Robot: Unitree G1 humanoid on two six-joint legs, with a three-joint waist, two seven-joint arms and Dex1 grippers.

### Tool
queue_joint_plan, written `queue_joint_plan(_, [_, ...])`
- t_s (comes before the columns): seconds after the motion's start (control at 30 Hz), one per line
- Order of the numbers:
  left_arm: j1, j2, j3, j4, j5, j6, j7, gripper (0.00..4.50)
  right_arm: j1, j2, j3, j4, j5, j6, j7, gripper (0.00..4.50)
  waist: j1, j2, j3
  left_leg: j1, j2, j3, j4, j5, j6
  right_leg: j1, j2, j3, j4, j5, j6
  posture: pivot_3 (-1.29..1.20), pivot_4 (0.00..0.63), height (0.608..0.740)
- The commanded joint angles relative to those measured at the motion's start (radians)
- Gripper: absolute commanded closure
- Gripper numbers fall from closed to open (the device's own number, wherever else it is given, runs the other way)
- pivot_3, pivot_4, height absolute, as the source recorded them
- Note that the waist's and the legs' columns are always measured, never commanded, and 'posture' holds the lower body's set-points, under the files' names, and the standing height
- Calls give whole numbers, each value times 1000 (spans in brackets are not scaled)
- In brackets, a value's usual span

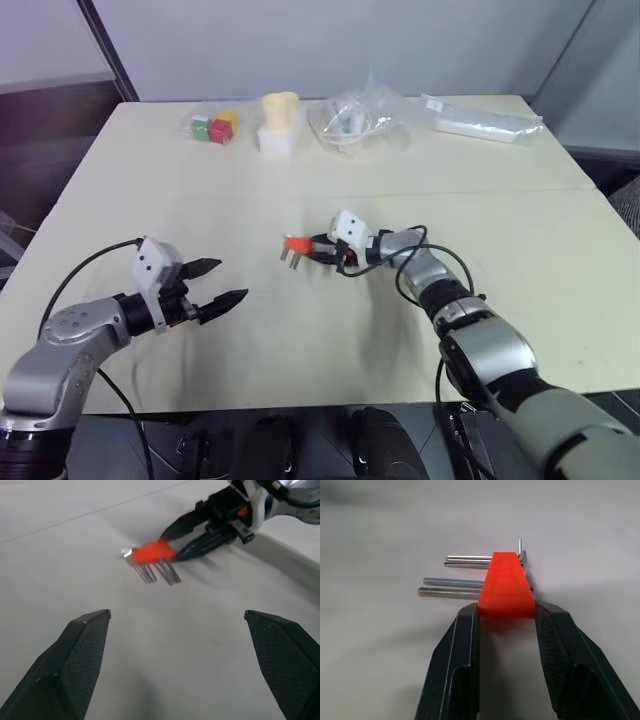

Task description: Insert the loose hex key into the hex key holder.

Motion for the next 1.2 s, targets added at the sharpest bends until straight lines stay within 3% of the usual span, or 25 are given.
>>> queue_joint_plan(0.03, [-19, 5, 27, -17, -10, -14, 0, 0, 61, -66, -7, -217, -30, -139, -76, 3491, 0, 0, 0, 0, 0, 0, 0, 0, 0, 0, 0, 0, 0, 0, 0, 0, 150, 740])
queue_joint_plan(0.2, [-77, -14, 14, 28, -27, 3, 1, 0, 208, -142, -11, -542, -106, -181, -210, 3491, 0, 0, 0, 0, 0, 0, 0, 0, 0, -1, 1, 0, 1, 0, 0, 0, 150, 740])
queue_joint_plan(0.47, [-245, -65, -46, 118, -50, 49, -14, 0, 258, -278, 2, -843, -595, -375, -643, 3491, 6, -1, 0, 0, 0, 1, 1, 2, -3, -3, 3, 1, 6, 0, 0, 0, 150, 740])
queue_joint_plan(0.6, [-314, -74, -72, 151, -66, 84, -44, 0, 256, -306, 21, -895, -715, -385, -765, 3491, 6, -1, 0, 0, 0, 1, 1, 3, -5, -4, 4, 2, 9, 0, 0, 0, 150, 740])
queue_joint_plan(0.87, [-467, -48, -106, 250, -101, 160, -165, 0, 243, -330, 112, -931, -856, -440, -892, 3491, 5, -3, 0, 0, 0, 1, 3, 3, -5, -4, 6, 2, 11, 0, 0, 0, 150, 740])
queue_joint_plan(1.2, [-503, -24, -188, 237, -54, 131, -294, 0, 193, -310, 192, -892, -852, -470, -908, 3491, 2, -3, 0, 0, 0, 1, 3, 4, -5, -4, 7, 2, 12, 0, 0, 0, 150, 740])
